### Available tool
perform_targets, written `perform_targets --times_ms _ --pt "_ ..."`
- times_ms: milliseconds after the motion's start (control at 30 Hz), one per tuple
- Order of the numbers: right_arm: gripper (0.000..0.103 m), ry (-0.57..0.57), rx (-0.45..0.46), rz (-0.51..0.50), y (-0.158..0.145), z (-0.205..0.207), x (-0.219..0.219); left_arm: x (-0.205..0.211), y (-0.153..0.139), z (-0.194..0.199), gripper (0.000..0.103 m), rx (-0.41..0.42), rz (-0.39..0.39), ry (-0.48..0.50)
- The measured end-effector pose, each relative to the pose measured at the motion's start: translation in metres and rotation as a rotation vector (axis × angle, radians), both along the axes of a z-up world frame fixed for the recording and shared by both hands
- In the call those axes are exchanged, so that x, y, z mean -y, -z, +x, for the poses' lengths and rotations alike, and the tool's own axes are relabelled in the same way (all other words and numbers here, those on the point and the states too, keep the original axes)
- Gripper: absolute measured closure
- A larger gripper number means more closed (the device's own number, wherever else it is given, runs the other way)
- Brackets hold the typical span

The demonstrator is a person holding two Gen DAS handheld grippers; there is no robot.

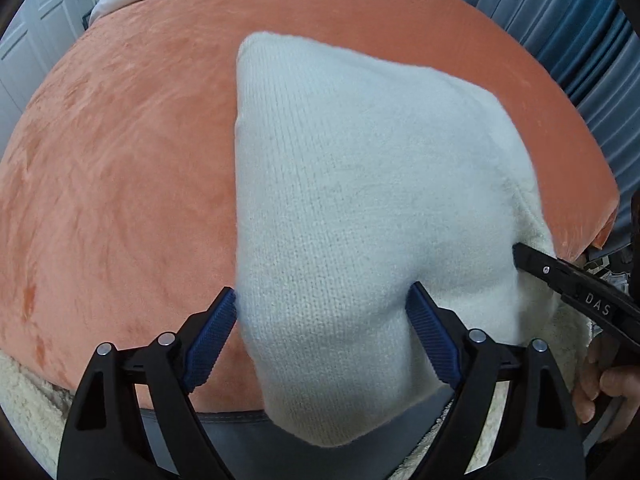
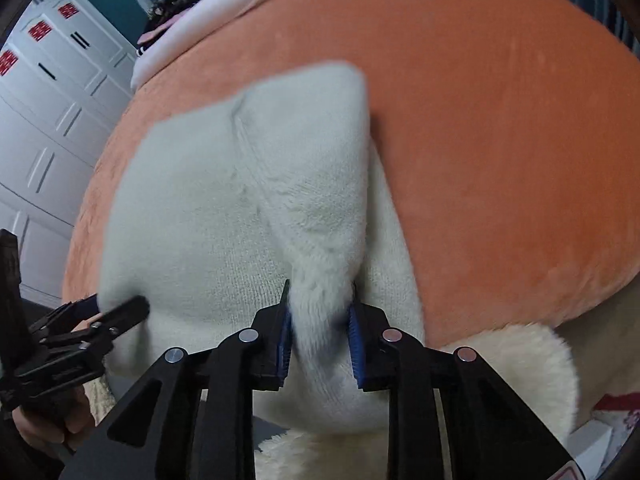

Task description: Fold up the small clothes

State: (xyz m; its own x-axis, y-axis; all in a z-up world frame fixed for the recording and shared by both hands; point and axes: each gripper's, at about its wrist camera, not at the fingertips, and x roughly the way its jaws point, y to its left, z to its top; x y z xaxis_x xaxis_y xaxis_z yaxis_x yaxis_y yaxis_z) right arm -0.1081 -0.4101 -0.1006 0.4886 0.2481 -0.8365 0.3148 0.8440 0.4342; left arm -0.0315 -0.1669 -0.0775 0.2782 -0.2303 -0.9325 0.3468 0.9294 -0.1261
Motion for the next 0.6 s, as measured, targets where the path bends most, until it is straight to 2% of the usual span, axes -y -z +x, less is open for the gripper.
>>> perform_targets --times_ms 67,133,200,300,333,400,433,500,533,567,600 --pt "0.079 0.028 0.016 -0.003 -0.018 -0.006 0.006 0.000 -0.003 -0.001 0.019 0.014 0.006 -0.004" --pt "0.071 0.064 0.044 -0.056 -0.038 -0.013 0.010 0.002 -0.005 -0.002 0.020 0.027 0.024 0.006" --pt "0.071 0.076 0.090 -0.114 -0.062 -0.014 0.006 0.004 -0.004 -0.003 0.019 0.034 0.033 0.006" --pt "0.072 0.017 0.154 -0.143 -0.087 -0.003 -0.002 0.006 -0.003 -0.003 0.019 0.041 0.044 0.010" --pt "0.075 -0.014 0.163 -0.158 -0.092 0.001 -0.005 0.006 -0.003 -0.003 0.019 0.041 0.045 0.010" --pt "0.079 -0.074 0.145 -0.195 -0.087 0.014 -0.017 0.006 -0.003 -0.003 0.018 0.037 0.044 0.004" --pt "0.082 -0.098 0.111 -0.200 -0.075 0.024 -0.021 0.006 -0.003 -0.003 0.018 0.036 0.044 0.003" --pt "0.088 -0.139 -0.022 -0.195 -0.029 0.053 -0.035 0.007 -0.003 -0.004 0.017 0.039 0.048 0.005" --pt "0.093 -0.154 -0.041 -0.194 -0.015 0.058 -0.041 0.007 -0.003 -0.004 0.017 0.040 0.050 0.009" --pt "0.093 -0.151 -0.014 -0.206 -0.015 0.059 -0.041 0.007 -0.002 -0.003 0.017 0.036 0.054 0.014" --pt "0.093 -0.157 -0.031 -0.207 -0.022 0.060 -0.041 0.005 -0.002 -0.003 0.018 0.037 0.052 0.014"
